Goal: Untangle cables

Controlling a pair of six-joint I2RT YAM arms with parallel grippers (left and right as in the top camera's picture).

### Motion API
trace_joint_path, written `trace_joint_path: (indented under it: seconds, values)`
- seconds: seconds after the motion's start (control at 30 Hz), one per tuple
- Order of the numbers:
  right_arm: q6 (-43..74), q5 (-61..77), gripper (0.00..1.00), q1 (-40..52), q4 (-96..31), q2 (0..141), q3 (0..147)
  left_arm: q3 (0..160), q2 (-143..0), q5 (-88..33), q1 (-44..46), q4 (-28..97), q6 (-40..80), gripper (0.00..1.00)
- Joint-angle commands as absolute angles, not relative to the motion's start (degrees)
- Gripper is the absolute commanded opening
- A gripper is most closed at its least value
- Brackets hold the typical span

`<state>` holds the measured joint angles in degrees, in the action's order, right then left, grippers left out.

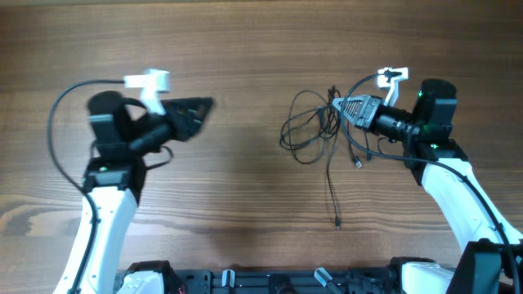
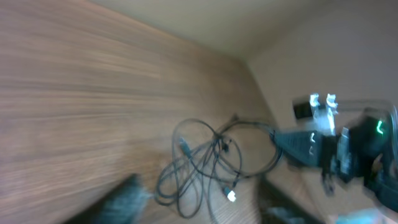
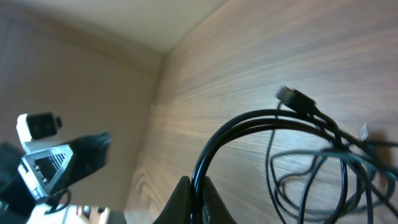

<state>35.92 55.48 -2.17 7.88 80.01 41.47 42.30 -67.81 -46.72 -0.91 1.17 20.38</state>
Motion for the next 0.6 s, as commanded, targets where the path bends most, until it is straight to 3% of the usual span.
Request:
trace_joint_path:
  seconds: [0.0, 0.23, 0.37, 0.57]
  values:
    - [27.99, 64.45, 0.05, -2.04, 8.8, 79.37, 41.56, 42.44, -67.53, -33.61, 8.25, 0.12, 14.9, 1.0]
    - [12.6, 82.63, 0.04, -2.11, 8.97, 79.37, 41.56, 42.44, -76.14, -23.29, 22.44, -7.27, -5.34, 1.0]
    - [10.48, 85.03, 0.04, -2.11, 9.41, 79.37, 41.56, 42.44, -83.53, -22.2, 25.41, -13.52, -7.57, 1.0]
    - [10.7, 85.21, 0.04, -3.9, 10.02, 79.37, 41.56, 42.44, -87.5, -22.26, 25.78, -12.56, -7.42, 0.97]
